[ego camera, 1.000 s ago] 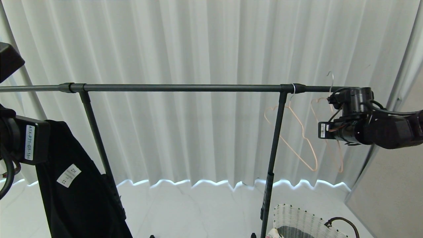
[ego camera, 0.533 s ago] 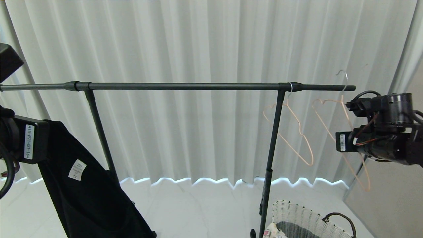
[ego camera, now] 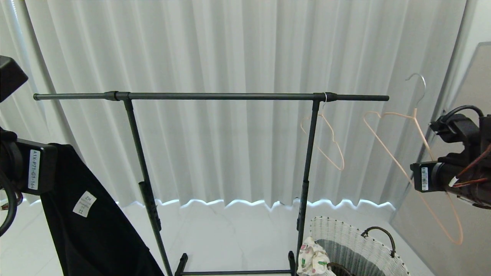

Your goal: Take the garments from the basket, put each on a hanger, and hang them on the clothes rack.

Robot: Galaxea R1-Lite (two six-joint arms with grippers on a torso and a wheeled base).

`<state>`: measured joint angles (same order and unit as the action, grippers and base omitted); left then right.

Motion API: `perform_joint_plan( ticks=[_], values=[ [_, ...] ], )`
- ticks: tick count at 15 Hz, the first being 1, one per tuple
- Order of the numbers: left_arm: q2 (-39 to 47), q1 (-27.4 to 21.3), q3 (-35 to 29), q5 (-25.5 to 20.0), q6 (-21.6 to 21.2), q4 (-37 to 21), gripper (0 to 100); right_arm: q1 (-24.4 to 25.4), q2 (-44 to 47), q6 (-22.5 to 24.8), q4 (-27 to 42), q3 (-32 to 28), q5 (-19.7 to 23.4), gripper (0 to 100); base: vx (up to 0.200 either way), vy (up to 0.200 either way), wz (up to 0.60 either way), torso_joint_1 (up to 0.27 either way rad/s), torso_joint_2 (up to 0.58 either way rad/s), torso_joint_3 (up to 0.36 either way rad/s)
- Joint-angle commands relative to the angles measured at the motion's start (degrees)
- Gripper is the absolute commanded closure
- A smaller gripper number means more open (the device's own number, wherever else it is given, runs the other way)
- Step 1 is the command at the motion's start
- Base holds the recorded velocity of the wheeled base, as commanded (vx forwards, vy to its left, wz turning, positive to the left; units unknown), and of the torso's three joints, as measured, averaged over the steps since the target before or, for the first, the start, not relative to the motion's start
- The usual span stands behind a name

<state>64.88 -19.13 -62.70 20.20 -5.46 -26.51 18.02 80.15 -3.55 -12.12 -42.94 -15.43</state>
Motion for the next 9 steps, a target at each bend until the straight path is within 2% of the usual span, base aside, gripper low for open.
perform_joint_plan(
  ticks=[1,4,5,9],
  values=[
    [-1.25,-0.03,2.32,0.02,0.01,0.67,100,2.02,-3.34,0.03,-0.1,0.04,0.23,100,0.0,0.0,0.0,0.0,0.0,0.0],
    [-2.74,-0.03,4.51,0.02,-0.25,2.17,100,7.03,-6.5,-0.06,1.31,0.13,2.6,100,0.0,0.0,0.0,0.0,0.0,0.0],
    [-2.65,-0.03,4.25,0.02,-0.34,2.17,100,10.2,-7.99,-0.06,3.68,0.04,4.8,100,0.0,0.2,0.0,0.007,0.0,0.002],
    [-0.54,-0.03,4.07,0.02,-0.25,2.26,100,15.64,-8.52,-0.14,4.56,0.13,12.53,100,0.0,0.2,0.0,0.001,0.0,0.0]
  ],
)
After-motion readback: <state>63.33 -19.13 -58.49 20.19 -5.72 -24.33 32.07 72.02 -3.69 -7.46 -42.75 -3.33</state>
